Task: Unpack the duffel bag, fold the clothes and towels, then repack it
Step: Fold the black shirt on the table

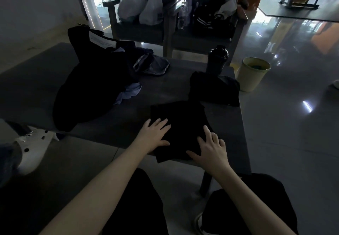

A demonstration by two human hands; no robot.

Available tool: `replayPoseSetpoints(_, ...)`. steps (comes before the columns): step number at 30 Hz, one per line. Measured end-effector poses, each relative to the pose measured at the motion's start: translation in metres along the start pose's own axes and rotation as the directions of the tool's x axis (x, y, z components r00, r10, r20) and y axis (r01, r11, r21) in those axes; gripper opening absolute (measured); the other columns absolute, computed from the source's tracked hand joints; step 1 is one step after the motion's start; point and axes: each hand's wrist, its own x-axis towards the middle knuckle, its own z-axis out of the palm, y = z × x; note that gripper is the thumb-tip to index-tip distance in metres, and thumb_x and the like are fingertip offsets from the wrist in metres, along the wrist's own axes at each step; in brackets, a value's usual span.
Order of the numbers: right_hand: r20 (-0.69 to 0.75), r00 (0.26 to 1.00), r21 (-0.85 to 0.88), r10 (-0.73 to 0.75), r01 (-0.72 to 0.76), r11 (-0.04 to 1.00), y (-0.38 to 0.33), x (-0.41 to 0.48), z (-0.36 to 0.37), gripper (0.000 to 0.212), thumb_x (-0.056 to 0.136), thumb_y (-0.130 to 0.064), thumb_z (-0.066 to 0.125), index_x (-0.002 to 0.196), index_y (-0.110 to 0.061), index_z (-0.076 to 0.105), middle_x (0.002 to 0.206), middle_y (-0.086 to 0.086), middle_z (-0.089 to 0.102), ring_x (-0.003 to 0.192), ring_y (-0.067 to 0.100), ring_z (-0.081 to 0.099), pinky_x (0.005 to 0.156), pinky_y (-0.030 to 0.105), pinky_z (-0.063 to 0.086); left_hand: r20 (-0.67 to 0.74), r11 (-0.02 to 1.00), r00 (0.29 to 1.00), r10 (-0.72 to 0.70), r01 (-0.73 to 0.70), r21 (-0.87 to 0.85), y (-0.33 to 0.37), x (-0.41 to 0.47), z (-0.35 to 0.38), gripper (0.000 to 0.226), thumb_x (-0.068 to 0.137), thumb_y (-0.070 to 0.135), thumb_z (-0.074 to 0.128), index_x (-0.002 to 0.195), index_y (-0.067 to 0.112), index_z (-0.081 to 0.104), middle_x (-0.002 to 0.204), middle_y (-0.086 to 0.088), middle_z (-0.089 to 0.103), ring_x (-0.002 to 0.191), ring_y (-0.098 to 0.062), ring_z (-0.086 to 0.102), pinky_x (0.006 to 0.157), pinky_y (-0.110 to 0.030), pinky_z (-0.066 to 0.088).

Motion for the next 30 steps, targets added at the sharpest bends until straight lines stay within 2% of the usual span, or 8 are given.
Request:
replayPoseSetpoints(3,0.06,0.984,0.017,-0.168,0.167,0.986,0.005,-0.007,0.007,0.088,0.074,-0.071,0.018,0.149,-0.026,0.027,0.16,0.002,0.009,0.146,0.025,0.012,0.116,0.046,0.01,-0.201,0.999,0.98,-0.002,0.01,0.039,0.011,-0.009,-0.006,0.069,0.094,0.046,0.048,0.151,0.02,0.019,0.158,0.002,0.018,0.145,-0.016,0.015,0.117,-0.041,0.006)
replayPoseSetpoints(5,0.123,0.976,0.048,-0.177,0.173,0.984,0.007,-0.012,0.015,0.094,0.068,-0.073,0.015,0.15,-0.027,0.023,0.159,-0.001,0.012,0.146,0.024,0.013,0.116,0.045,0.012,-0.243,1.0,0.97,-0.004,0.0,-0.016,0.019,-0.021,-0.001,0.071,0.093,0.054,0.043,0.151,0.019,0.02,0.157,0.002,0.019,0.145,-0.014,0.015,0.117,-0.042,0.001)
replayPoseSetpoints(8,0.072,0.984,0.101,-0.161,0.154,0.983,0.012,-0.015,0.021,0.085,0.072,-0.069,0.028,0.145,-0.025,0.037,0.154,0.0,0.03,0.141,0.027,0.03,0.111,0.045,0.028,-0.042,0.999,0.998,0.04,-0.039,0.033,0.025,-0.037,0.02,0.087,0.09,0.06,0.044,0.153,0.017,0.001,0.161,0.0,0.001,0.147,-0.017,0.001,0.118,-0.048,-0.002)
replayPoseSetpoints(10,0.055,0.981,0.112,-0.187,0.18,0.977,0.014,-0.018,0.019,0.079,0.074,-0.064,0.033,0.142,-0.025,0.042,0.151,-0.002,0.037,0.137,0.027,0.037,0.107,0.043,0.034,-0.011,0.997,0.999,0.036,-0.035,0.065,0.021,-0.042,0.03,0.089,0.09,0.047,0.053,0.153,0.018,-0.004,0.161,0.001,-0.002,0.147,-0.017,-0.001,0.119,-0.046,-0.001)
replayPoseSetpoints(16,-0.01,0.972,0.29,-0.235,0.228,0.93,0.031,-0.024,0.008,0.047,0.076,-0.019,0.064,0.123,-0.016,0.063,0.13,-0.001,0.06,0.123,0.023,0.051,0.098,0.041,0.045,-0.123,0.983,0.986,0.114,-0.129,-0.13,0.001,-0.041,0.021,0.065,0.088,0.02,0.056,0.147,0.028,0.032,0.15,0.006,0.026,0.141,-0.015,0.018,0.114,-0.034,0.017)
replayPoseSetpoints(21,0.003,0.986,0.419,-0.169,0.152,0.895,0.041,-0.017,0.002,0.045,0.077,-0.009,0.066,0.121,-0.018,0.064,0.116,0.001,0.065,0.111,0.019,0.057,0.092,0.03,0.045,-0.114,0.754,0.991,-0.073,-0.02,-0.656,-0.013,-0.041,0.011,0.046,0.083,0.014,0.069,0.127,0.024,0.057,0.127,0.008,0.053,0.115,-0.009,0.052,0.099,-0.024,0.041)
replayPoseSetpoints(27,-0.06,0.989,0.515,-0.136,0.147,0.844,0.046,-0.013,0.005,0.038,0.077,-0.006,0.069,0.113,-0.019,0.067,0.101,-0.004,0.069,0.095,0.013,0.064,0.082,0.026,0.05,-0.047,0.647,0.993,-0.107,0.034,-0.762,-0.023,-0.04,0.011,0.047,0.078,0.014,0.076,0.117,0.031,0.058,0.111,0.01,0.059,0.102,-0.006,0.058,0.087,-0.019,0.045)
replayPoseSetpoints(30,-0.179,0.984,0.643,0.007,0.111,0.758,0.045,0.0,-0.003,0.026,0.077,0.0,0.073,0.1,-0.012,0.071,0.088,-0.009,0.067,0.084,0.01,0.065,0.075,0.006,0.045,-0.081,0.559,0.988,-0.133,0.008,-0.829,-0.027,-0.036,0.005,0.028,0.083,0.017,0.072,0.1,0.035,0.059,0.102,0.013,0.063,0.097,-0.005,0.061,0.089,-0.024,0.049)
